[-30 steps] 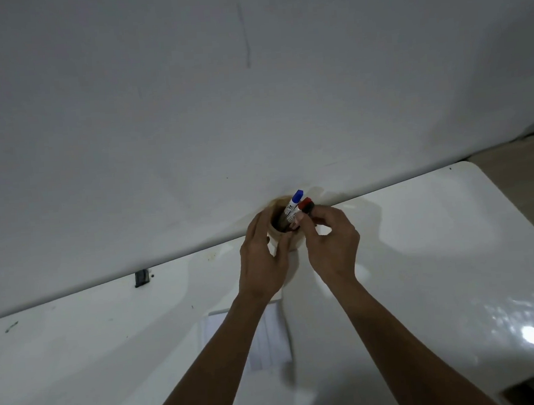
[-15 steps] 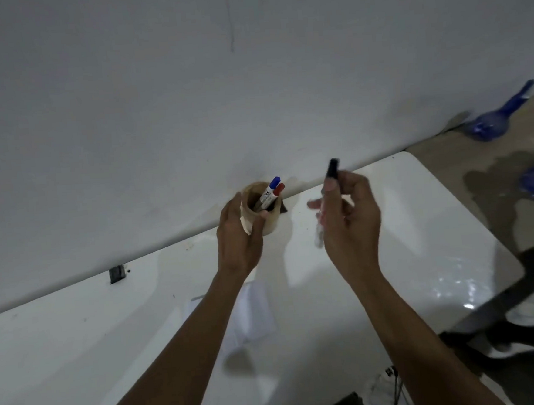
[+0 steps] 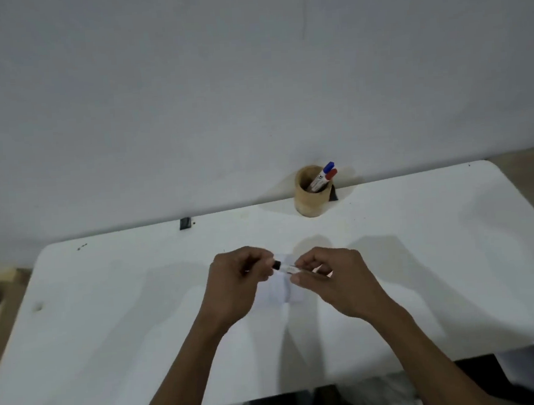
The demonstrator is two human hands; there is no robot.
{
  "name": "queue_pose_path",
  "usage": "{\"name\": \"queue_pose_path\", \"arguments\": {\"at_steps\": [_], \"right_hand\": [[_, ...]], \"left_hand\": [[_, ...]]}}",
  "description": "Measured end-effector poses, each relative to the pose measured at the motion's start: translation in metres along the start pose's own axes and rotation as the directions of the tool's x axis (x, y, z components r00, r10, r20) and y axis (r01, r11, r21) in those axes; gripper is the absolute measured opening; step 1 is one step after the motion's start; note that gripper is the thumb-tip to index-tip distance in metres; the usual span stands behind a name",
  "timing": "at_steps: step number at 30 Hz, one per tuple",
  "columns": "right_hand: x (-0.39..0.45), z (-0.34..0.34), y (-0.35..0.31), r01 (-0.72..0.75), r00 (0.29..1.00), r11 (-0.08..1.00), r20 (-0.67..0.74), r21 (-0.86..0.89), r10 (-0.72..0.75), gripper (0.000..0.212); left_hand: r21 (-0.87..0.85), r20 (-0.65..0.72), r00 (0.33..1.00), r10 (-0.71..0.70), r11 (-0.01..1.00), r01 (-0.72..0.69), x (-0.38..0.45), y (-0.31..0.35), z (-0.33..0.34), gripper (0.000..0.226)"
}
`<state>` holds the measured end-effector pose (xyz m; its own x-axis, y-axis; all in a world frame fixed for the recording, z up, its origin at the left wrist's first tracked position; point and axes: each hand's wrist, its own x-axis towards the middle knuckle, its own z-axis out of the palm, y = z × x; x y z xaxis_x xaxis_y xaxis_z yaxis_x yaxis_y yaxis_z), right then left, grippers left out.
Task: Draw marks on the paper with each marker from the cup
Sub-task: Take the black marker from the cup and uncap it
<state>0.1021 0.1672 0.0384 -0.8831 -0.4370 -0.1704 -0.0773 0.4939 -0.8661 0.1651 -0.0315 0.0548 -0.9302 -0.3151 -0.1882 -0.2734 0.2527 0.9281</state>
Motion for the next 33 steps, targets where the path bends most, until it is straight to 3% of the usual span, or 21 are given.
{"name": "queue_pose_path", "arguments": {"at_steps": [2, 5, 8, 11, 15, 18, 20, 23, 28, 33], "right_hand": [[-0.004, -0.003, 0.003, -0.011, 0.997, 1.0, 0.078, -0.021, 0.013, 0.019], [-0.006, -0.007, 0.002, -0.044, 0.995, 0.974, 0.098, 0.222, 0.023, 0.023], [-0.007, 0.001, -0.003, -0.141, 0.99, 0.822, 0.103, 0.552, 0.101, 0.031], [-0.011, 0.026, -0.01, -0.253, 0.966, 0.637, 0.157, 0.728, 0.204, 0.034], [-0.015, 0.06, -0.021, -0.322, 0.947, 0.621, 0.244, 0.715, 0.21, 0.013], [-0.006, 0.074, -0.027, -0.285, 0.958, 0.677, 0.229, 0.679, 0.173, 0.017], [0.005, 0.078, -0.031, -0.252, 0.968, 0.679, 0.197, 0.69, 0.158, 0.016], [0.025, 0.071, -0.035, -0.2, 0.97, 0.589, 0.073, 0.783, 0.232, 0.014], [0.043, 0.054, -0.033, -0.148, 0.953, 0.643, -0.065, 0.752, 0.295, 0.009], [0.03, 0.075, -0.029, -0.187, 0.92, 0.694, -0.124, 0.696, 0.373, 0.007]], "left_hand": [[-0.076, -0.101, 0.992, -0.078, 0.995, 0.071, -0.019, -0.01, -0.006, 0.01], [-0.1, -0.155, 0.979, -0.135, 0.988, 0.12, -0.048, -0.02, -0.011, 0.01], [-0.043, -0.175, 0.973, -0.151, 0.988, 0.146, -0.068, -0.026, -0.01, 0.012], [-0.021, -0.212, 0.968, -0.133, 0.991, 0.131, -0.073, -0.029, -0.008, 0.009], [0.063, -0.183, 0.976, -0.117, 0.99, 0.13, -0.068, -0.033, -0.012, 0.014], [0.115, -0.15, 0.978, -0.148, 0.979, 0.166, -0.06, -0.035, -0.026, 0.03], [0.05, -0.136, 0.974, -0.179, 0.981, 0.188, -0.053, -0.04, -0.037, 0.034], [-0.02, -0.148, 0.962, -0.229, 0.973, 0.229, -0.039, -0.052, -0.061, 0.031], [0.229, -0.256, 0.954, -0.158, 0.949, 0.218, -0.003, -0.077, -0.09, 0.009], [0.45, -0.259, 0.959, -0.117, 0.863, 0.227, 0.048, -0.115, -0.094, 0.01]]}}
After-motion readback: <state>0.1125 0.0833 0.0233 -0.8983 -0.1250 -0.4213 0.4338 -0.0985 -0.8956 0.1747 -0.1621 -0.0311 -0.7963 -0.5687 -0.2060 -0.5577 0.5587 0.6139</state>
